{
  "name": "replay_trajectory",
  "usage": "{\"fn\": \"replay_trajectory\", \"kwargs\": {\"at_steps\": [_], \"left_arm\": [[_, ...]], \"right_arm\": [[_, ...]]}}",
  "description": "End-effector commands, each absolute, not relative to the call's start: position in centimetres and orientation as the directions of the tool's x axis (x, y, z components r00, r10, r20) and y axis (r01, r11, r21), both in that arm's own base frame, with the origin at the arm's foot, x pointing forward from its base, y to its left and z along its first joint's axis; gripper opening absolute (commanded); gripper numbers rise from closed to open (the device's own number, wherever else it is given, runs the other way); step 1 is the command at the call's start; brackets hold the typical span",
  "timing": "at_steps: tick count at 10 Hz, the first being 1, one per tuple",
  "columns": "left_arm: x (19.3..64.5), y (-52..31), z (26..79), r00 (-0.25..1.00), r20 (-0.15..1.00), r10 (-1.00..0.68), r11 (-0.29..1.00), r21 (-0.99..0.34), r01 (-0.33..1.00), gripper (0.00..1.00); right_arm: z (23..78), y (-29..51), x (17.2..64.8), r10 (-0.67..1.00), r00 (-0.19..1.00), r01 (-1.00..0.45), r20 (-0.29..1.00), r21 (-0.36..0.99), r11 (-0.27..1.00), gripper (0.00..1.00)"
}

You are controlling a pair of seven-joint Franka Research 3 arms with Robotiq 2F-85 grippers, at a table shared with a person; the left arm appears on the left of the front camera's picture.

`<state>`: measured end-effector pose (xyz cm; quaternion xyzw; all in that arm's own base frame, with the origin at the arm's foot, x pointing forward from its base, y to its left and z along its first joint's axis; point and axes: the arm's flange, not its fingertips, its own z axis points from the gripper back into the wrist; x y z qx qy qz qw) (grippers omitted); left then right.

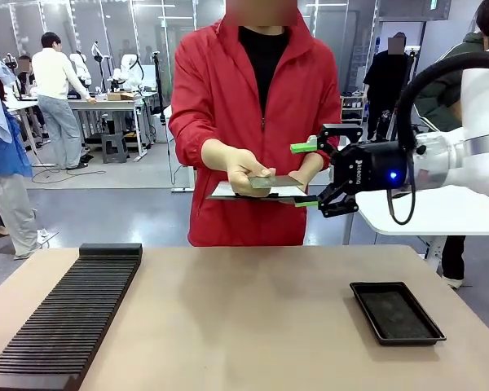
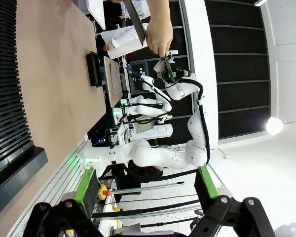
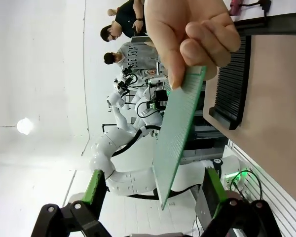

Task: Inspect the PCB.
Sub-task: Pick up the Blank PCB that the human is holding.

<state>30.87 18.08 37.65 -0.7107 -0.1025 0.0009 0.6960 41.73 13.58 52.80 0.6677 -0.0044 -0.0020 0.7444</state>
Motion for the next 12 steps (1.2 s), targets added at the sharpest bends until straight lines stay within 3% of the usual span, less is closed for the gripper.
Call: {"fn": "replay_trajectory", "kwargs": {"at_steps": [1, 3, 5, 12], "left_arm": [[30.4, 18.0, 37.9, 0.98, 0.138, 0.142, -0.004, -0.99, 0.14, 1.0], [30.4, 18.0, 37.9, 0.98, 0.138, 0.142, -0.004, -0.99, 0.14, 1.0], [30.4, 18.0, 37.9, 0.98, 0.138, 0.142, -0.004, -0.99, 0.14, 1.0], [30.4, 18.0, 37.9, 0.98, 0.138, 0.142, -0.004, -0.99, 0.14, 1.0]], "right_arm": [[52.7, 14.8, 42.8, -0.02, 0.999, 0.033, -0.032, 0.997, 0.071, 1.0], [52.2, 15.9, 42.7, -0.008, 0.999, 0.046, -0.045, 0.998, 0.053, 1.0], [51.9, 16.6, 42.4, 0.001, 0.998, 0.067, -0.067, 0.996, 0.056, 0.9], [51.2, 17.8, 41.7, 0.021, 0.995, 0.097, -0.099, 0.994, 0.055, 0.21]]}}
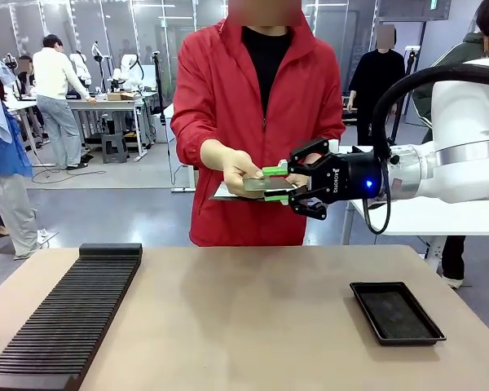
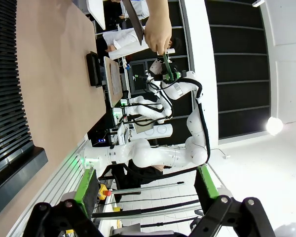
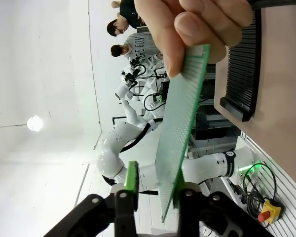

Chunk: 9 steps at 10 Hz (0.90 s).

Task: Inspect the PCB.
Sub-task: Pick up the Blank PCB that the human is holding.

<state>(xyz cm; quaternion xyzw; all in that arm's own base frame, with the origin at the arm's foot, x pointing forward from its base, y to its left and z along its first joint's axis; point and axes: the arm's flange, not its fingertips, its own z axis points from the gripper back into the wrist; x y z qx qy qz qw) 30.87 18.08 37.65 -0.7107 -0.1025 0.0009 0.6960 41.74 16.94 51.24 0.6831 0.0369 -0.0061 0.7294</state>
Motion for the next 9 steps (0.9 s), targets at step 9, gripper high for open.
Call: {"fn": "replay_trajectory", "kwargs": {"at_steps": [9], "left_arm": [[30.44, 18.01, 37.9, 0.98, 0.138, 0.142, -0.004, -0.99, 0.14, 1.0]], "right_arm": [[50.95, 17.76, 41.38, 0.042, 0.993, 0.106, -0.107, 0.994, 0.022, 0.0]]}}
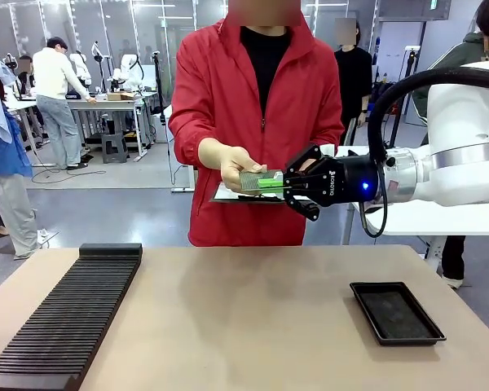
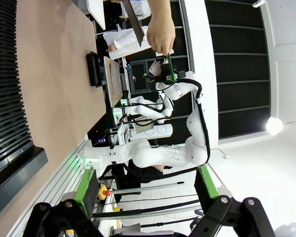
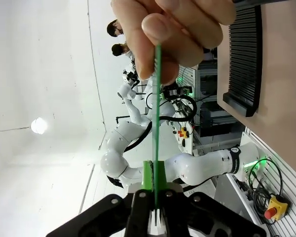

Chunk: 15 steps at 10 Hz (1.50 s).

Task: Inspect the PCB.
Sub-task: Pick up the Blank PCB that the human is holding, then place the Blank PCB in the ESD tray.

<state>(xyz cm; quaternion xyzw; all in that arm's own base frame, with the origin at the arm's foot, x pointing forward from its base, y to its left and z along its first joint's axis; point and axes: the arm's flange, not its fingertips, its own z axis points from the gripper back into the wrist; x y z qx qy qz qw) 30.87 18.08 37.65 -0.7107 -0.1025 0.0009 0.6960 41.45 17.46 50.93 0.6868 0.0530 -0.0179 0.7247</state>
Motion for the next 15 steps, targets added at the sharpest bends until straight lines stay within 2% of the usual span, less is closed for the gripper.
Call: {"fn": "replay_trajectory", "kwargs": {"at_steps": [1, 15], "left_arm": [[30.44, 18.01, 37.9, 0.98, 0.138, 0.142, -0.004, -0.99, 0.14, 1.0], [30.44, 18.01, 37.9, 0.98, 0.138, 0.142, -0.004, -0.99, 0.14, 1.0]], "right_arm": [[50.95, 17.46, 41.47, 0.046, 0.994, 0.097, -0.1, 0.994, 0.059, 0.0], [50.95, 17.46, 41.47, 0.046, 0.994, 0.097, -0.1, 0.994, 0.059, 0.0]]}}
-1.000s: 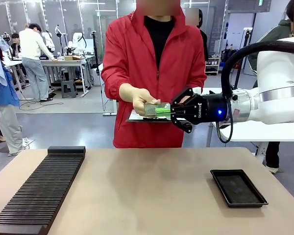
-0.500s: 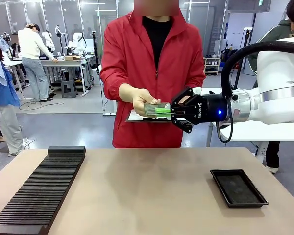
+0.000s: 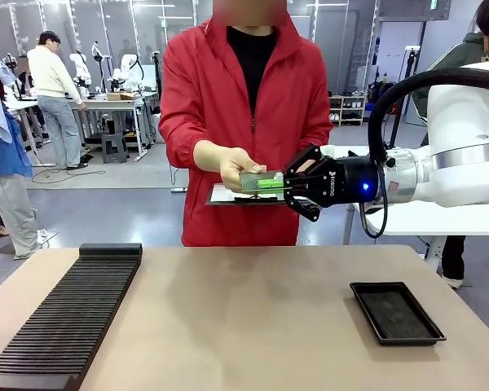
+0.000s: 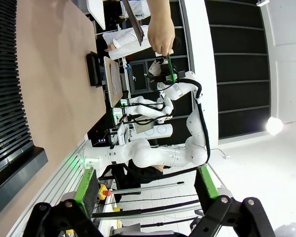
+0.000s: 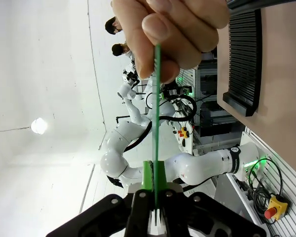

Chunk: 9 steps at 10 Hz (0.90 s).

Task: Inspect the PCB.
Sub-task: Place the Blank PCB in the ESD tray.

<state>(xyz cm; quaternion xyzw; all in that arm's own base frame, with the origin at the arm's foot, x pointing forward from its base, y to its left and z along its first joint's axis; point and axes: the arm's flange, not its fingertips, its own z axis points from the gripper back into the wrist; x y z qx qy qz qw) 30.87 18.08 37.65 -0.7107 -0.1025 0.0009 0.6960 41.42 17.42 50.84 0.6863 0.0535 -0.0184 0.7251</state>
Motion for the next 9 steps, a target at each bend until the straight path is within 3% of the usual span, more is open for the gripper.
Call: {"fn": "replay_trajectory", "kwargs": {"at_steps": [1, 9], "left_arm": [[30.44, 18.01, 37.9, 0.98, 0.138, 0.142, -0.004, -0.99, 0.14, 1.0], [30.44, 18.01, 37.9, 0.98, 0.138, 0.142, -0.004, -0.99, 0.14, 1.0]], "right_arm": [[50.95, 17.46, 41.47, 0.046, 0.994, 0.097, -0.1, 0.994, 0.059, 0.0], [50.95, 17.46, 41.47, 0.046, 0.994, 0.097, -0.1, 0.994, 0.059, 0.0]]}}
